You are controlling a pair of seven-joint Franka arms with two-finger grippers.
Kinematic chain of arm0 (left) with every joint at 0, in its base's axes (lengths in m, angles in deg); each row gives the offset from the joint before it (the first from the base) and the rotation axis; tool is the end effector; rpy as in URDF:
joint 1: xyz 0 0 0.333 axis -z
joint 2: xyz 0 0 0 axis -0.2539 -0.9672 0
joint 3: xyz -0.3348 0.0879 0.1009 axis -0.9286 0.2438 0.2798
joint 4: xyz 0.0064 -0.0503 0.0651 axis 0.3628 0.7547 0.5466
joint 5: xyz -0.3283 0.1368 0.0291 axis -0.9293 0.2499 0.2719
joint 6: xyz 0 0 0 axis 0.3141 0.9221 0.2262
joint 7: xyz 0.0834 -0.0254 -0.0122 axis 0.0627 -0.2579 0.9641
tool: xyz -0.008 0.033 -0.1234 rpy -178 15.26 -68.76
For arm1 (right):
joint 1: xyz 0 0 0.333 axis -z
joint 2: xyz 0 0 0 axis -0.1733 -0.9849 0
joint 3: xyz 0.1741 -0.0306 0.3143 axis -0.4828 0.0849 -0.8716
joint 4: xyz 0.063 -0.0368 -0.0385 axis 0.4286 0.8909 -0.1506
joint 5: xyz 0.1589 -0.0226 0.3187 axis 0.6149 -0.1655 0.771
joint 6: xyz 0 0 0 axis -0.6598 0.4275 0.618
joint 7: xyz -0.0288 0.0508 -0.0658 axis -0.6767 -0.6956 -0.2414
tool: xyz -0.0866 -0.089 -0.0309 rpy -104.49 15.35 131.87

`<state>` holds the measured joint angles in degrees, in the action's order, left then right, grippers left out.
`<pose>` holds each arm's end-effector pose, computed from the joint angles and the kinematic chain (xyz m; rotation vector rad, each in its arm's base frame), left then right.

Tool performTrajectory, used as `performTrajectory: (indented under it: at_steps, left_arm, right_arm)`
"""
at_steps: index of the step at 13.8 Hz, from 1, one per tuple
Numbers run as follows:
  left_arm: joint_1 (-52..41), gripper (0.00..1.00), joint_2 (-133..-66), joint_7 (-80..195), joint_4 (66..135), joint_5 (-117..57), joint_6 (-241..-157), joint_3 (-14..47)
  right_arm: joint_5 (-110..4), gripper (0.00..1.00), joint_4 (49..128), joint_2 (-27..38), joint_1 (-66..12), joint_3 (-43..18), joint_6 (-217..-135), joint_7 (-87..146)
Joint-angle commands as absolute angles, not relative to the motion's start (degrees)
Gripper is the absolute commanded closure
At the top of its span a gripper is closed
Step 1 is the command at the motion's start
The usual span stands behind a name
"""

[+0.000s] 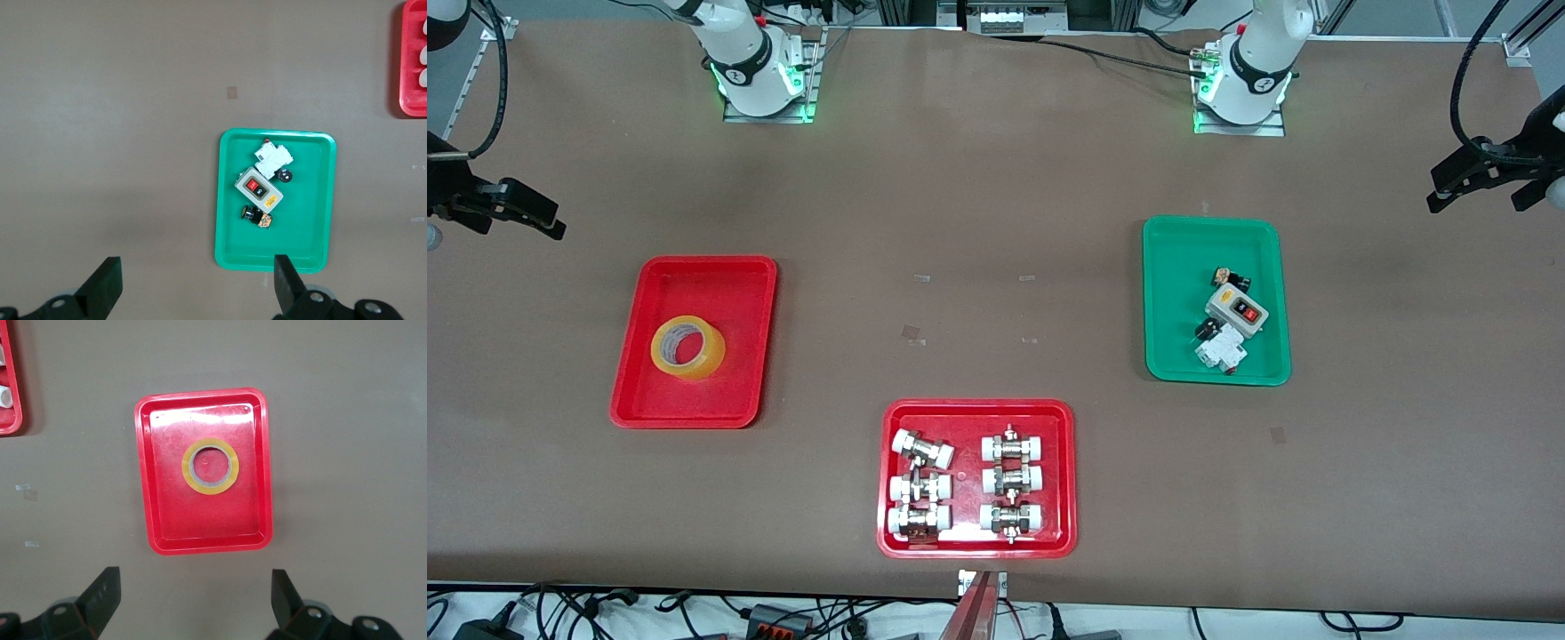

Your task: Left arm passes tape to right arm into tray

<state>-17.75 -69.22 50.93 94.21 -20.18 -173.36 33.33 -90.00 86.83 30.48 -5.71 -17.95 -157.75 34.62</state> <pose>0.4925 0.0156 0.6625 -3.1236 -0.0392 -0.0615 0.5174 -0.0386 0.6120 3.1341 -0.1144 0.0164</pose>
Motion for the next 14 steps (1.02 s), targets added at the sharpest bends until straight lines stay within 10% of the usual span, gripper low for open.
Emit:
performTrajectory:
  at_steps: [1,14]
  left_arm:
    - [-18.6,0.0,-69.6,50.5,92.8,-21.6,-171.2,33.5]
    - [-18.6,0.0,-69.6,50.5,92.7,-21.3,-170.9,33.2]
  right_arm:
    - [-89.2,0.0,86.8,31.1,-5.8,-17.9,-157.4,34.4]
    - [-88.8,0.0,87.0,31.2,-6.9,-15.3,-157.0,30.9]
